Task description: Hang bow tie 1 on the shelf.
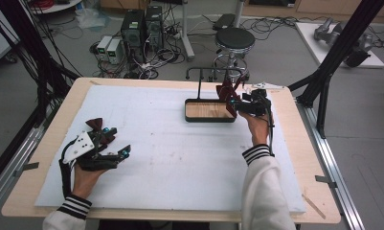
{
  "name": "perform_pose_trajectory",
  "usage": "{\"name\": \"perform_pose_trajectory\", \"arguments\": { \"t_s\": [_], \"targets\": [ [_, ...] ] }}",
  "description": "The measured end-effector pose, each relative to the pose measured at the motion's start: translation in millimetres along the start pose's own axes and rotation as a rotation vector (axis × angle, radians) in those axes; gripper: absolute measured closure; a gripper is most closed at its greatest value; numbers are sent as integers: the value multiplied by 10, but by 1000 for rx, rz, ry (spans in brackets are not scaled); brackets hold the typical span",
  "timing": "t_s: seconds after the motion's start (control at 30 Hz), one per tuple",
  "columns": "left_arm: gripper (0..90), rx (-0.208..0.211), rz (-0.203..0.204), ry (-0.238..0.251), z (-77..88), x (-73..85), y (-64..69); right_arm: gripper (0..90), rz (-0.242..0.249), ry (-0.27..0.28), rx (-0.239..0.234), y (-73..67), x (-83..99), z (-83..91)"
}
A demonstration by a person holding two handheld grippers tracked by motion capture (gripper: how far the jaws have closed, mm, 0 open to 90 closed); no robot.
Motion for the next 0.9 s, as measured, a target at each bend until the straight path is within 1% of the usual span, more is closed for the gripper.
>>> {"name": "perform_pose_trajectory", "arguments": {
  "t_s": [0.03,0.07,0.13,0.17,0.2,0.27,0.33,0.43,0.5,0.67,0.8,0.9],
  "targets": [
    [177,-1,0,1,1,-2,-2,206,-8,3,-1,-14,-9,14],
    [177,-2,2,1,3,-2,-3,196,-1,12,-8,-26,-24,27],
    [177,-3,2,3,9,-5,-5,123,15,24,-22,-63,-55,62],
    [177,-2,1,1,14,-6,-5,109,26,26,-26,-84,-61,82],
    [177,-2,0,4,16,-10,-7,109,34,36,-30,-101,-74,106],
    [177,-5,4,9,24,-18,-9,108,31,46,-53,-139,-84,161],
    [177,-7,2,12,36,-25,-12,106,37,72,-57,-159,-97,230],
    [177,-9,4,16,53,-35,-19,106,38,87,-61,-186,-89,346],
    [177,-11,7,24,63,-48,-21,106,40,109,-63,-205,-89,436],
    [177,-16,8,28,84,-63,-29,106,76,172,-78,-299,-60,684],
    [177,-22,24,39,110,-80,-48,106,102,214,-85,-371,-3,868],
    [177,-27,27,36,118,-79,-73,106,116,244,-98,-429,60,975]
  ]
}}
Point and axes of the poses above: each handheld gripper's, and its own axes: z roughly backward along the jaws, x roughly out of its underside, y roughly to its right, the point moved 9 cm from there along -z, roughly forward along the jaws, and after that the axes turned 2 degrees about z, right-handed, at the moved point
